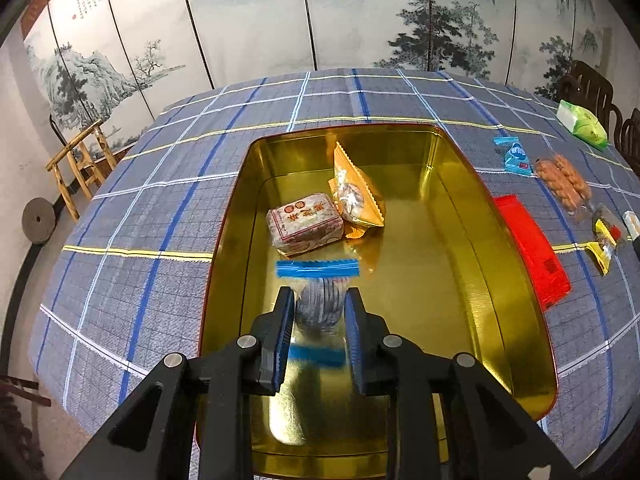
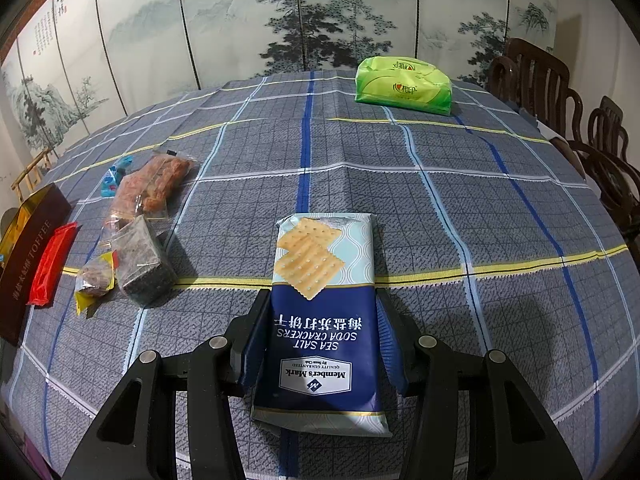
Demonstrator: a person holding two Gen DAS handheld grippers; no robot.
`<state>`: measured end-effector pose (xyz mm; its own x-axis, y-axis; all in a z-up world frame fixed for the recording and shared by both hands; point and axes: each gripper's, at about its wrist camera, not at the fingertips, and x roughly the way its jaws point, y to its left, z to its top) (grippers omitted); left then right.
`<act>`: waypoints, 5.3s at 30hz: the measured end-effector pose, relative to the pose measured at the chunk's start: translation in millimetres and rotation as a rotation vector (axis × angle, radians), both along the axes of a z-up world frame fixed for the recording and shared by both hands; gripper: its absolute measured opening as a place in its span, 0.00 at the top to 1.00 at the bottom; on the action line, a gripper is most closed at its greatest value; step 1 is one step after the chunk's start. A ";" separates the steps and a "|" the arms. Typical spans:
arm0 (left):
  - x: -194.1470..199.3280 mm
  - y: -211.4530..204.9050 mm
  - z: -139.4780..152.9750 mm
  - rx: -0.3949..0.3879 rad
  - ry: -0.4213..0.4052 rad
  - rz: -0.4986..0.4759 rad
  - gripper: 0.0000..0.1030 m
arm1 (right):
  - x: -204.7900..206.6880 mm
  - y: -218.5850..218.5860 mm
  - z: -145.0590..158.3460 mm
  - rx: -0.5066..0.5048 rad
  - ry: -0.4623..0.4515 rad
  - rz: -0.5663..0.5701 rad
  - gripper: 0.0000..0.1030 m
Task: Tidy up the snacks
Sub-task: 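Carry the blue-wrapped snack into the gold tin and open the left gripper, then carry the soda cracker pack into the gold tin and open the right gripper, then withdraw the right gripper from the tin, then reach the right gripper to the red wrapped snack pack and grasp it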
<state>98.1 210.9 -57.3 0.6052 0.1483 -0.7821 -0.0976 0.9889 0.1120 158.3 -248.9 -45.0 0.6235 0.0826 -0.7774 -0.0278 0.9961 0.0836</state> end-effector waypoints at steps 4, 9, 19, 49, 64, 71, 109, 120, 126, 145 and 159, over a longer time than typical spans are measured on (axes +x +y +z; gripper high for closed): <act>0.4 1.9 0.1 0.008 -0.007 0.002 0.76 | 0.1 0.1 -0.1 0.000 0.000 -0.001 0.51; -3.5 3.4 6.1 0.008 -0.019 0.012 0.72 | 0.7 1.7 0.2 -0.001 0.001 0.000 0.51; -42.1 16.2 29.7 -0.066 -0.069 0.066 0.56 | -7.7 -0.5 3.4 0.052 0.036 0.019 0.51; -99.2 -3.4 66.7 -0.099 -0.132 -0.018 0.44 | 8.8 240.6 100.4 0.418 0.037 0.485 0.51; -105.8 15.5 67.4 -0.111 -0.144 -0.024 0.39 | 69.9 350.2 56.2 0.402 0.198 0.456 0.51; -103.5 22.2 63.9 -0.138 -0.136 -0.020 0.39 | 75.6 359.9 47.4 0.388 0.220 0.445 0.51; -94.5 -41.5 70.9 -0.122 -0.118 -0.161 0.33 | -16.9 177.1 46.1 0.265 0.059 0.384 0.47; -89.5 -50.8 71.0 -0.101 -0.103 -0.168 0.31 | 15.0 254.5 30.6 0.175 0.102 0.526 0.31; -83.2 -51.3 63.3 -0.104 -0.083 -0.169 0.31 | 31.3 275.1 15.8 0.129 0.141 0.521 0.27; -79.0 -86.8 72.6 -0.081 -0.081 -0.241 0.31 | -43.4 160.4 60.7 0.114 -0.034 0.407 0.55; -6.4 -146.9 89.8 -0.091 -0.059 -0.350 0.31 | -16.3 -47.9 27.5 0.014 0.012 0.007 0.55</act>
<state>91.7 63.9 32.4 0.6511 -0.1449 -0.7450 0.2452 0.9691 0.0258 142.0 -296.9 -17.5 0.6137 0.0972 -0.7835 -0.0333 0.9947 0.0974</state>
